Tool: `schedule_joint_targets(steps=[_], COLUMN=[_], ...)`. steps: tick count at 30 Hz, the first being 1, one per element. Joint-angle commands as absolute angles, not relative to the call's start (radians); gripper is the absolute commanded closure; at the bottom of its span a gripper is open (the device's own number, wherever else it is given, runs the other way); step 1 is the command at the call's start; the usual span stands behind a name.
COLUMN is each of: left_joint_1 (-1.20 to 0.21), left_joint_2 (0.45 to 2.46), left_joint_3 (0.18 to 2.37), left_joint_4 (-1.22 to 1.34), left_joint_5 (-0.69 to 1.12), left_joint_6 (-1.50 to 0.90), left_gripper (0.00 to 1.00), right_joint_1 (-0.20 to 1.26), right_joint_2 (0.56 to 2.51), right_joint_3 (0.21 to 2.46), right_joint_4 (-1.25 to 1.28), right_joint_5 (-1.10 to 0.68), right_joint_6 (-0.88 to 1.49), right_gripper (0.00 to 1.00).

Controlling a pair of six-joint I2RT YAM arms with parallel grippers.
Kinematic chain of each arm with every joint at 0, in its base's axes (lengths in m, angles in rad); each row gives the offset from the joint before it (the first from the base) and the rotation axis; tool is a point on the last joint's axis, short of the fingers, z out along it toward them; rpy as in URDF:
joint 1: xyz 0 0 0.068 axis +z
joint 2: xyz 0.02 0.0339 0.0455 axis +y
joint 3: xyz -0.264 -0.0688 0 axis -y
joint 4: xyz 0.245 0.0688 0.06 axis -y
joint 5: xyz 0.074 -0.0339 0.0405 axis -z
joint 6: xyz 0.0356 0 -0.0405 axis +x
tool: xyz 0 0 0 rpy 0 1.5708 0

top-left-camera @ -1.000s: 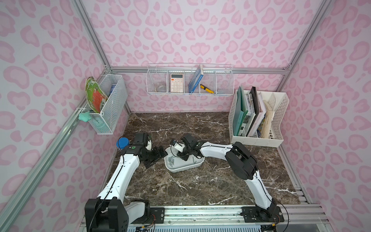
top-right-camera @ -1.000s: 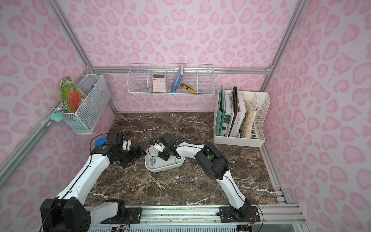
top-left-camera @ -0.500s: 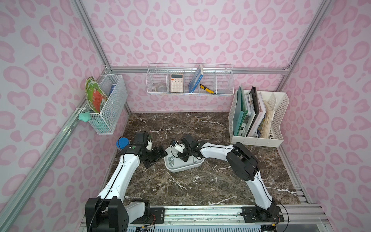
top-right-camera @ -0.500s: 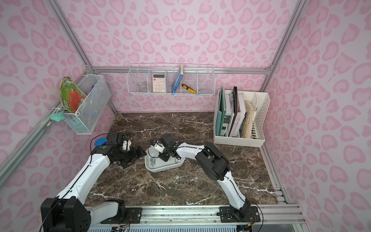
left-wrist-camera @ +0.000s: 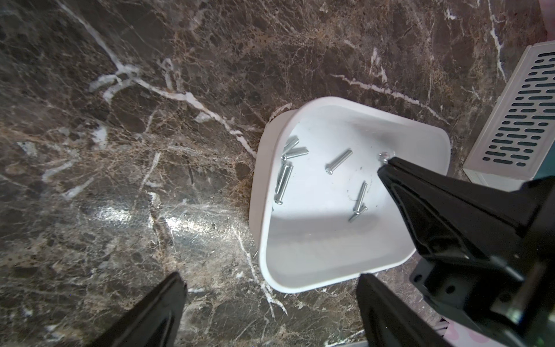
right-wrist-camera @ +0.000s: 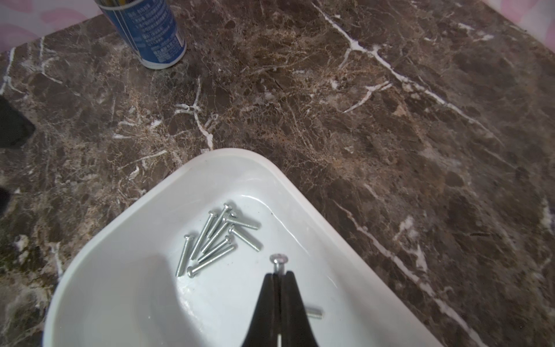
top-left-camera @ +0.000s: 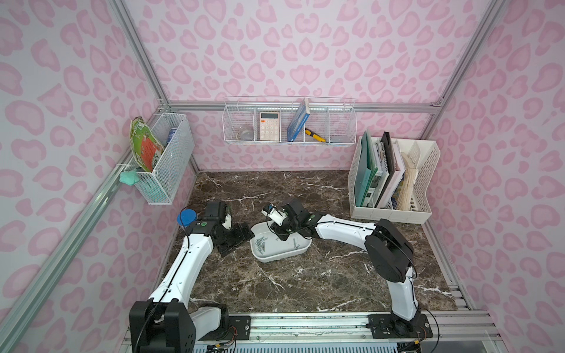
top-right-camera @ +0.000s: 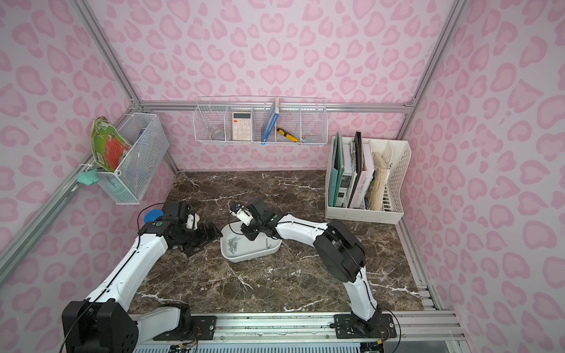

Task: Take out the screws from the storage box
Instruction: Pick up the screw from the storage box, then place the screw at the center of the board.

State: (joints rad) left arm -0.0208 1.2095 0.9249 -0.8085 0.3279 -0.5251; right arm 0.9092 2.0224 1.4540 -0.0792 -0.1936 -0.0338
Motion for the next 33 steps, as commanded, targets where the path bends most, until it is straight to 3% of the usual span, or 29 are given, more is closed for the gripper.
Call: schedule_joint_targets(steps=[1,18,33], left_joint_1=[-0.028,-0.077,-0.088], left_joint_2=[1.217,1.232,1.249], left_joint_3=[0.931,0.935,0.938], left_joint_4=[-0.824,-0.833,-0.84], left_joint_5=[0.333,0.324,0.321], left_joint_6=[-0.525,-0.523,-0.518], left_gripper=[0.06,0.07,0.07], right_joint_1=[0.896,0.681,0.629], right_joint_2=[1.956,1.55,1.655], right_joint_3=[1.396,0.983,0.849], right_joint_4=[-0.032,-0.123,-0.031], right_joint_5=[-0.159,0.129,0.089], right_joint_6=[0.036,0.267,0.325], right_gripper=[1.0,1.0,1.0])
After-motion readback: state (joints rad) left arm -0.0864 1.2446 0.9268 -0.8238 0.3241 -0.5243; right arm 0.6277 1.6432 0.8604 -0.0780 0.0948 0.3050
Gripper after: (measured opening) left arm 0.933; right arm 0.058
